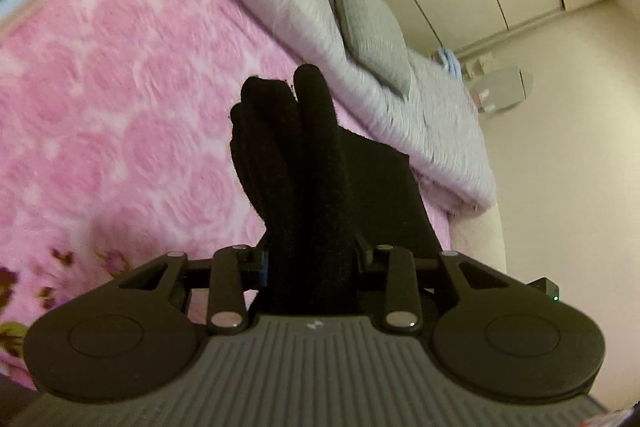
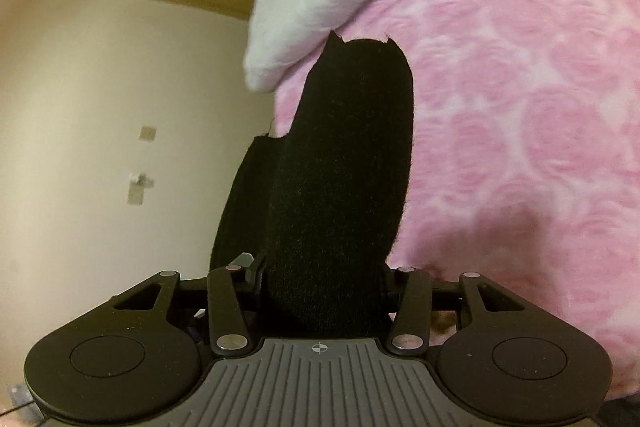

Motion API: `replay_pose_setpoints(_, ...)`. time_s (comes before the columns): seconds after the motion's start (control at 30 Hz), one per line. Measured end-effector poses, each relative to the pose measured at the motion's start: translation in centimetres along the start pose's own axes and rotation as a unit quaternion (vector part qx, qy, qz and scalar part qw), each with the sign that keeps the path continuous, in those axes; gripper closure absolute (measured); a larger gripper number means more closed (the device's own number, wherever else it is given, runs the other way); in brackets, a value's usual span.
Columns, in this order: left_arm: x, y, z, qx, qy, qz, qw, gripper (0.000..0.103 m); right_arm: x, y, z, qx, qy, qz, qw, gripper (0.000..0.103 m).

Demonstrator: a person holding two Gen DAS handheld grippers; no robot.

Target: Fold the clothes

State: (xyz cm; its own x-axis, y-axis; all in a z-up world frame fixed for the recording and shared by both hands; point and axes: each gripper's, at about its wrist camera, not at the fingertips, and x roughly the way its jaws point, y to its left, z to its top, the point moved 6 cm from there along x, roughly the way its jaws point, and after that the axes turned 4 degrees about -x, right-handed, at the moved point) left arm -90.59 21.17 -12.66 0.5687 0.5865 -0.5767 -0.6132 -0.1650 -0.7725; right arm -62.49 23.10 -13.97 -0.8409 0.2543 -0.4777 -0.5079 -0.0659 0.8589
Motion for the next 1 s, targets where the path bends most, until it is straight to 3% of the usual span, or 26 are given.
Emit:
replay_pose_setpoints(0.23,-6.6,1.0,1.7,-0.019,-0.096,0.030,0.9948,0.073,5.0,5.3,0.5,-0.063,0.045,0.048,0.996,0.056)
replay_pose_setpoints(0.37,-10.6,2.9,3.5,-0.029,-0.120,0.038,0.9915,0.073,8.4,8.2,-0.6,-0.071,0.061,0.061,0.994,0.056)
replay_pose_setpoints(0.57,-15.7,10.0,10.0,-0.013,-0.108,0.043,0.9931,0.073,16.5,12.4,-2.6,-0.075,0.065,0.070,0.993,0.056)
replay_pose_setpoints(0.77,-19.8,18.6,18.0,0.024,-0.078,0.055,0.9952,0.073,28.4,14.8,-4.9,-0.032,0.031,0.067,0.997,0.056)
replay_pose_setpoints(1.0,-21.3,26.4,28.1,0.068,-0.078,0.056,0.9931,0.073,41.6,18.0,-3.6,-0.026,0.007,0.060,0.998,0.056)
